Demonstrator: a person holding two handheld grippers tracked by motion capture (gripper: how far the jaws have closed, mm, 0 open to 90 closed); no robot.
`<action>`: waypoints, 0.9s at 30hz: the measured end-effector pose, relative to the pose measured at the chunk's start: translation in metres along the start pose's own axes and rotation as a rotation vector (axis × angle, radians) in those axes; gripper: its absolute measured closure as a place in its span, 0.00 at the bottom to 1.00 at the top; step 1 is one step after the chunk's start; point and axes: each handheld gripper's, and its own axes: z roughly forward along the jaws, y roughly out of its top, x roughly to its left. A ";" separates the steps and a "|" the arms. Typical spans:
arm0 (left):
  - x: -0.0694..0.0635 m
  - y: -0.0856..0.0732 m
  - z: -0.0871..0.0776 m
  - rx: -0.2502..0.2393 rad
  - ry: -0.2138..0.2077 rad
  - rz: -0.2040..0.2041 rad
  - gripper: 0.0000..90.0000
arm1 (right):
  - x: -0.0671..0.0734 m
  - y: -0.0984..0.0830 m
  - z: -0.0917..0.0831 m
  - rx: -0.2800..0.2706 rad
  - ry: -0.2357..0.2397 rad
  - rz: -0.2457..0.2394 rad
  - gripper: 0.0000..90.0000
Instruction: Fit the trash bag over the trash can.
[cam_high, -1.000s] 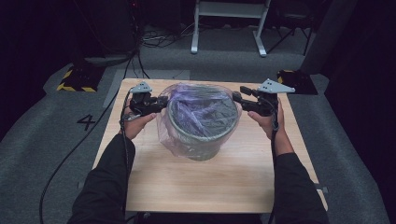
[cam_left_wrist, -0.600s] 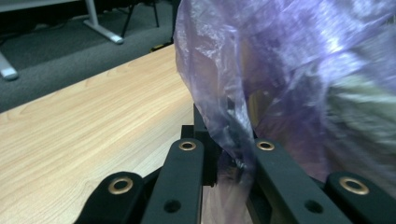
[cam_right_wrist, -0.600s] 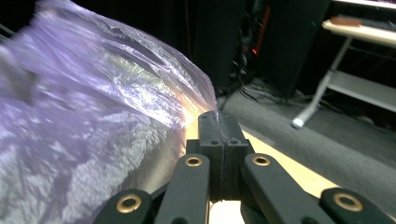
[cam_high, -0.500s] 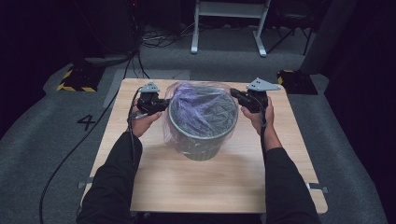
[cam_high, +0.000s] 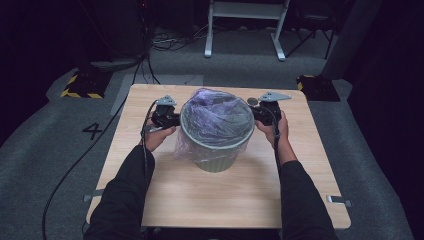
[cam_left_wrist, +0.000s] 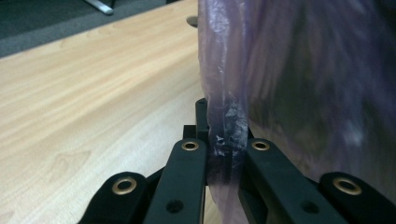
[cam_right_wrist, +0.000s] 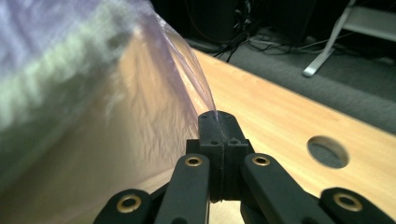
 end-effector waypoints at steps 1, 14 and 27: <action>0.001 -0.003 -0.001 0.001 -0.005 -0.002 0.99 | 0.000 -0.002 0.000 0.005 0.002 0.005 1.00; -0.012 -0.025 -0.035 -0.099 0.021 -0.024 0.56 | -0.005 -0.029 -0.016 -0.036 -0.034 0.009 0.74; -0.047 -0.049 -0.094 -0.113 0.090 0.093 0.22 | -0.012 -0.038 -0.079 -0.092 -0.089 -0.077 0.37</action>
